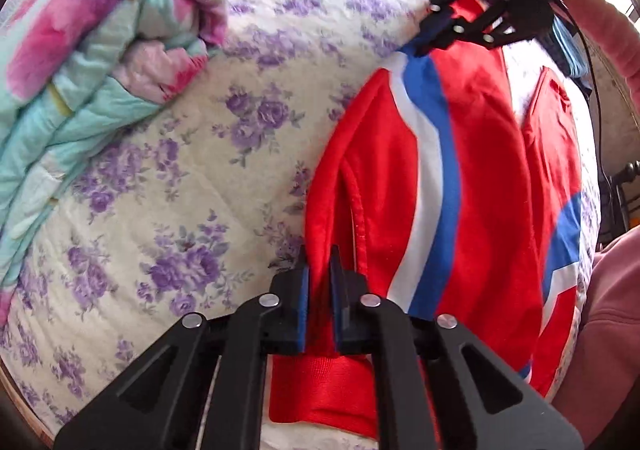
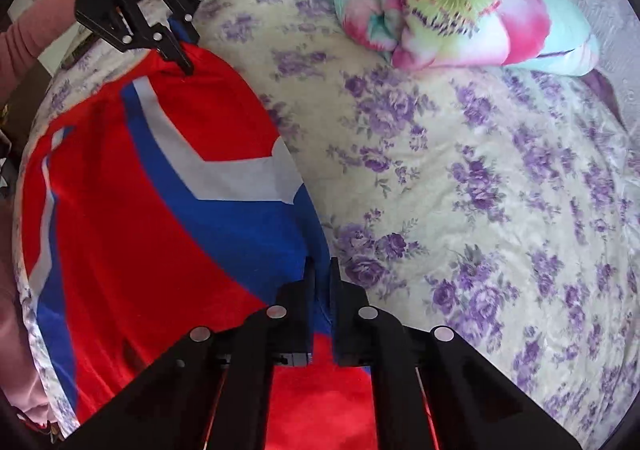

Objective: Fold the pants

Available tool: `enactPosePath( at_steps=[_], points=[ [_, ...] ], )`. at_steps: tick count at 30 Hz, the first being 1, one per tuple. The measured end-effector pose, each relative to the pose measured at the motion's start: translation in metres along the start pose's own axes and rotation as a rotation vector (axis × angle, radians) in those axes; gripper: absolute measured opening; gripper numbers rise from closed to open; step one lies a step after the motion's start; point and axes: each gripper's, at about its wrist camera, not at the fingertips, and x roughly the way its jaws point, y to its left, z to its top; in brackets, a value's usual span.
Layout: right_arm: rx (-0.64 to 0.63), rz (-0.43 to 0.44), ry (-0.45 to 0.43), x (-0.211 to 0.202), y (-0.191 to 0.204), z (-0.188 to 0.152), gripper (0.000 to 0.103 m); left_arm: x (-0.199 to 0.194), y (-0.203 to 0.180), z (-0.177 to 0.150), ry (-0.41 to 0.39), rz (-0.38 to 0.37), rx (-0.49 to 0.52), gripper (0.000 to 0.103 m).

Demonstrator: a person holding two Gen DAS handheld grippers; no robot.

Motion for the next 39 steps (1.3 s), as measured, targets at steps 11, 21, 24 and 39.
enactPosePath(
  at_steps=[11,21,24,39],
  points=[
    [-0.099,-0.109,-0.137,-0.104,0.107,-0.031,0.006,-0.083,-0.085,-0.04,-0.164,0.119,0.139,0.005],
    [-0.2,-0.046,-0.104,-0.096,0.252,-0.094,0.006,-0.087,-0.192,-0.13,-0.199,0.108,0.256,0.006],
    [-0.161,-0.029,-0.094,-0.079,0.266,-0.109,0.006,-0.068,-0.2,-0.148,-0.173,0.085,0.229,0.006],
    [0.083,0.021,-0.188,-0.038,0.273,-0.153,0.033,-0.033,-0.214,-0.179,-0.197,0.059,0.046,0.022]
  ],
)
